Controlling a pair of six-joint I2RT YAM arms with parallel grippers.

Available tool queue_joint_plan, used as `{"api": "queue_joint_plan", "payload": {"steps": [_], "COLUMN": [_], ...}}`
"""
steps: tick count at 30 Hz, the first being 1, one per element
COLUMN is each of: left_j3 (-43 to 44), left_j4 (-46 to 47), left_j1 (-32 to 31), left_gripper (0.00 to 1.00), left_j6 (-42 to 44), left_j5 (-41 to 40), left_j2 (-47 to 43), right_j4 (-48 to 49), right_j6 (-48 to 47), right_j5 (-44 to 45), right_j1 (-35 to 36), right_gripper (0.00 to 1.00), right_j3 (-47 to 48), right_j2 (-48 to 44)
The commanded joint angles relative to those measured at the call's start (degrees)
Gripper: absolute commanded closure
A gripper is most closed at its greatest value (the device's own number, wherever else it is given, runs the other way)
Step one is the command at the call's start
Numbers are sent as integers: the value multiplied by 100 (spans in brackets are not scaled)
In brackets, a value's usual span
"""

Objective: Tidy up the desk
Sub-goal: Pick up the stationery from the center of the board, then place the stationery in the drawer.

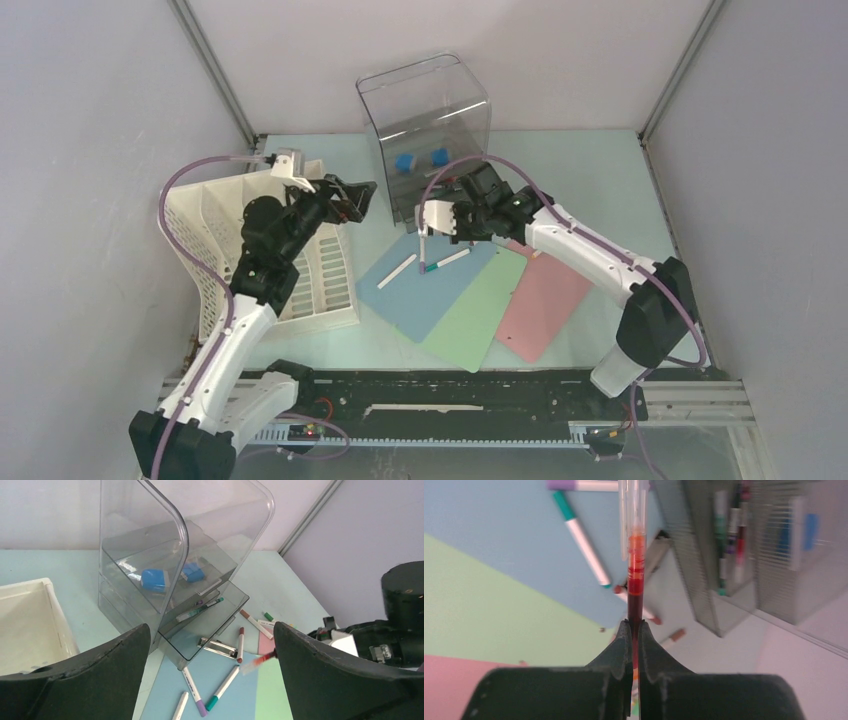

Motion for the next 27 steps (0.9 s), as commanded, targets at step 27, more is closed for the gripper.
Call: {"api": "queue_joint_plan", "payload": {"steps": [27], "left_j3": [50], "left_j4": [314], "left_j1": [456], "left_gripper": [0], "left_j6": [-477], "left_j5": [694], "left_j2": [-33], "right_j4": [1537], "right_j6": [-1426], "right_j5": [1811], "right_j1": [-141], "right_gripper": [69], "right_j3": [1958], "right_j2": [2233]}}
